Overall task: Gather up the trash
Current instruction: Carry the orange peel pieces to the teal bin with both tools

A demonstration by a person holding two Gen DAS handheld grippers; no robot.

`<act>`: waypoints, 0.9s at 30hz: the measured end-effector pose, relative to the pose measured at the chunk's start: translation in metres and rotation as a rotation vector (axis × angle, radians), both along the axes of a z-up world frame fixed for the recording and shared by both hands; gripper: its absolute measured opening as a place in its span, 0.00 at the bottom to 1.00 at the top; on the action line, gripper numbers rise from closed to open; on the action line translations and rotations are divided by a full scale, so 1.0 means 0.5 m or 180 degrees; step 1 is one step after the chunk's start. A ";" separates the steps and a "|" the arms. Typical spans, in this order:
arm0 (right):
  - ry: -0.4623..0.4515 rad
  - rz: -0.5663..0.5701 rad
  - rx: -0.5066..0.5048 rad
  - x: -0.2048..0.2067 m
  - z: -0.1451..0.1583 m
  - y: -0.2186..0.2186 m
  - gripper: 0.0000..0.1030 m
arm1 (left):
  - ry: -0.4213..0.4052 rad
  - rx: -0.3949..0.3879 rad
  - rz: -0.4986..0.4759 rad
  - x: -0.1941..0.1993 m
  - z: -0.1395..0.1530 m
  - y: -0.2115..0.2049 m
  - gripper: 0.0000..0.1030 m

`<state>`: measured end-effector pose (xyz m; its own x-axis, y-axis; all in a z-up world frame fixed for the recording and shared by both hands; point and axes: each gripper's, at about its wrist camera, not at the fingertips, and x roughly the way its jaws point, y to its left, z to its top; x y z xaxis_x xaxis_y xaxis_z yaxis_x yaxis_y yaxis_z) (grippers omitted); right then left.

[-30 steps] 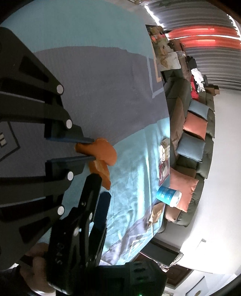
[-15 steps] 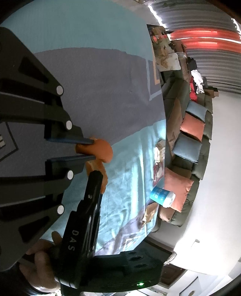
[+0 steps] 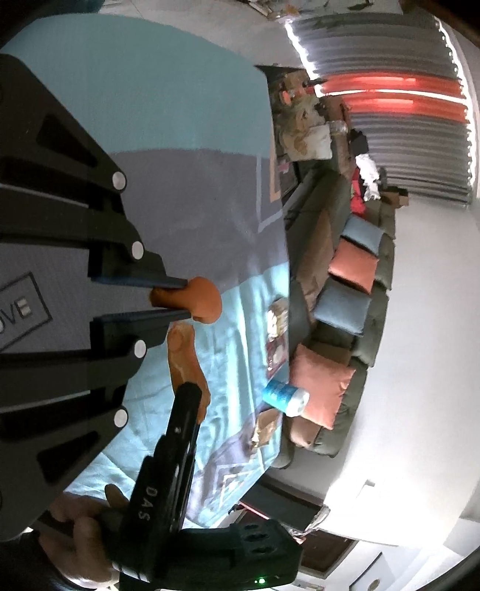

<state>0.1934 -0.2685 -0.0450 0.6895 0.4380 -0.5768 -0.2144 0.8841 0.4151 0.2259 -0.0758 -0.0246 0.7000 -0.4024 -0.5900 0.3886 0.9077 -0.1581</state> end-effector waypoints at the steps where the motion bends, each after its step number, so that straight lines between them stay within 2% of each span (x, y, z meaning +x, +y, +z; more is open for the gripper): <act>1: -0.0020 0.0006 -0.0001 -0.003 0.006 0.002 0.09 | -0.0030 0.0005 0.0032 -0.007 0.006 0.010 0.11; 6: -0.0134 0.0106 -0.0004 -0.010 0.035 0.032 0.09 | -0.0150 -0.0023 0.0237 -0.042 0.033 0.074 0.11; 14: -0.0303 0.0436 -0.0041 -0.015 0.080 0.134 0.09 | -0.0264 -0.0025 0.0676 -0.102 0.060 0.209 0.11; 27: -0.0428 0.1163 -0.0088 -0.024 0.124 0.375 0.09 | -0.0438 0.0058 0.1515 -0.218 0.096 0.479 0.11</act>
